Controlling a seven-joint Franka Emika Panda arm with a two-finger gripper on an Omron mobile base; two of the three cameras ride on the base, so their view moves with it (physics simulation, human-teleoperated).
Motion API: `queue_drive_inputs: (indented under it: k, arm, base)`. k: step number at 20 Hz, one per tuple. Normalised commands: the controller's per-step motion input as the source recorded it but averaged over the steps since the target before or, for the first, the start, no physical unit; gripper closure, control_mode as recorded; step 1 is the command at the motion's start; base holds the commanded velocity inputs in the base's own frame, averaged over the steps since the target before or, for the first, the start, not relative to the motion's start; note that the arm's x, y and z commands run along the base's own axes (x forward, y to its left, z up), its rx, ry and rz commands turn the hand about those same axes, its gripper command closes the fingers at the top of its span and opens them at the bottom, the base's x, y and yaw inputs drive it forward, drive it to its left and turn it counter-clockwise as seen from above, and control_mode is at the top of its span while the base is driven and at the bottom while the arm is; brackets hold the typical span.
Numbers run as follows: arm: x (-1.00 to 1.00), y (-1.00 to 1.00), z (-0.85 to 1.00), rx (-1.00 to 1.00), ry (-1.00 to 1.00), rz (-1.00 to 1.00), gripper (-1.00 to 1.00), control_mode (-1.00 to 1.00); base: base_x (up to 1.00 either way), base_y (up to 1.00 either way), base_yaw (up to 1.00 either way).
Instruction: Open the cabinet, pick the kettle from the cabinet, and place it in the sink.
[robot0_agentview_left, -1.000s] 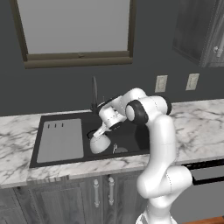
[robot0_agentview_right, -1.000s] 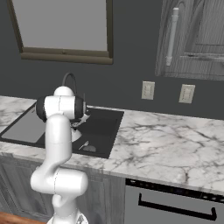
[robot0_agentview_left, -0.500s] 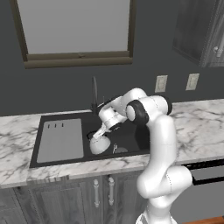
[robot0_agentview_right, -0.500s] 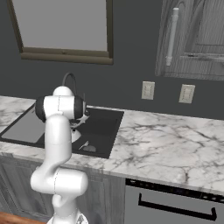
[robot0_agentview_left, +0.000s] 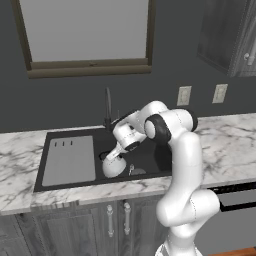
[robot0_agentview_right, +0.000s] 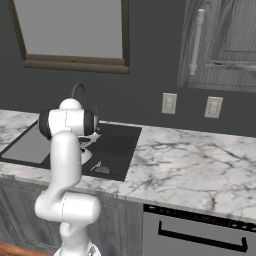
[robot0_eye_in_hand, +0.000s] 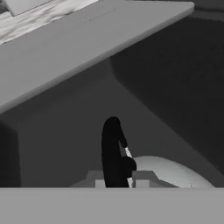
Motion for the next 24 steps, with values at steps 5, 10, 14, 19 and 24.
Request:
queue_drive_inputs:
  k: [5,10,14,19,24]
  arm:
    - [-0.16,-0.14,-0.42,0.00,0.12,0.00,-1.00,-1.00]
    - [-0.18,-0.26,-0.38,0.00,0.14,-0.01,-1.00,-1.00]
    - [-0.23,-0.27,-0.32,0.00,0.09,0.00,-1.00,-1.00]
    - [-0.22,-0.35,-0.28,0.00,0.05,0.00,-1.00,-1.00]
    - [-0.17,-0.35,-0.17,0.00,0.00,0.00,-1.00,-1.00]
  base:
    - [0.00,0.00,0.00]
    - [0.00,0.00,0.00]
    - [0.00,0.00,0.00]
    - [0.00,0.00,0.00]
    - [0.00,0.00,0.00]
